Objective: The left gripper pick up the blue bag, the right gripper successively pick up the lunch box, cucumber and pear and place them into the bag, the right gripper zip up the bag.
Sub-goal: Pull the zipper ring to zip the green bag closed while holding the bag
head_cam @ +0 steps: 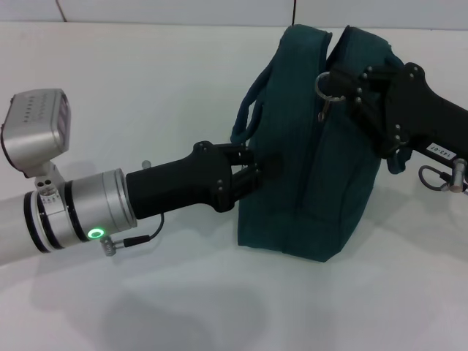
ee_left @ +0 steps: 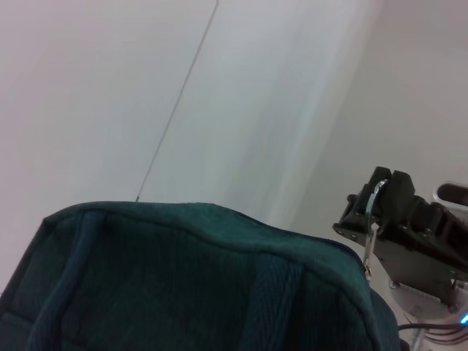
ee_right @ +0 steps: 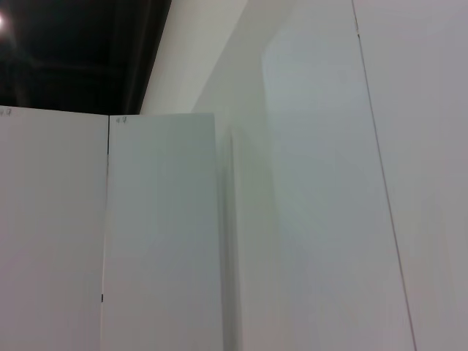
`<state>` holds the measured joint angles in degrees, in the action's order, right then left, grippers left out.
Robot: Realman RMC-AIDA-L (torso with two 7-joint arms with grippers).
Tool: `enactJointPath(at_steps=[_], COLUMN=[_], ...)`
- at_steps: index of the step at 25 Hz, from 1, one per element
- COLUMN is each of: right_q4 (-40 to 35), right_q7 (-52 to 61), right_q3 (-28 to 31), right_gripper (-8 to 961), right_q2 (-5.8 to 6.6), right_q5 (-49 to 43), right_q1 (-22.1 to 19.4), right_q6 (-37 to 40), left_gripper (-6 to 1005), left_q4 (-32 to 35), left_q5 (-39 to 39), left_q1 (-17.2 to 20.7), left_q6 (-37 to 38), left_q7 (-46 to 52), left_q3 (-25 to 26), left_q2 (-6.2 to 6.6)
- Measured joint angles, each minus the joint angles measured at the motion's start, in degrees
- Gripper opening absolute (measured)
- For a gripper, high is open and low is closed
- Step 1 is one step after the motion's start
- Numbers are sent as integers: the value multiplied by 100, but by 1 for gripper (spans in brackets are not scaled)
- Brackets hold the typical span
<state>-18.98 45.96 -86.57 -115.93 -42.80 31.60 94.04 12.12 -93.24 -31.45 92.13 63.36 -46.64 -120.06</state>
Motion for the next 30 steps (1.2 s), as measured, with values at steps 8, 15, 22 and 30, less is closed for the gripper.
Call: enactJointPath(at_steps=[8, 15, 22, 30], right_q4=[12, 35, 47, 53], right_q7=[19, 27, 223, 466], right_q3=[8, 102, 351, 397], right_gripper=[17, 18, 18, 18], right_q2=[2, 34, 44, 29], right_q5=[174, 386, 451, 491], right_q1=[-26, -71, -111, -142], right_q6=[15, 9, -421, -1077], left_gripper=[184, 128, 66, 60], left_q4=[41, 104, 301, 468], left_q5=[13, 0, -85, -435], left_q1=[-2, -2, -2, 28], left_q6=[32, 268, 696, 1099], left_q7=[2, 28, 94, 150], left_q3=[-306, -596, -1033, -1122], left_q2=[12, 39, 84, 93])
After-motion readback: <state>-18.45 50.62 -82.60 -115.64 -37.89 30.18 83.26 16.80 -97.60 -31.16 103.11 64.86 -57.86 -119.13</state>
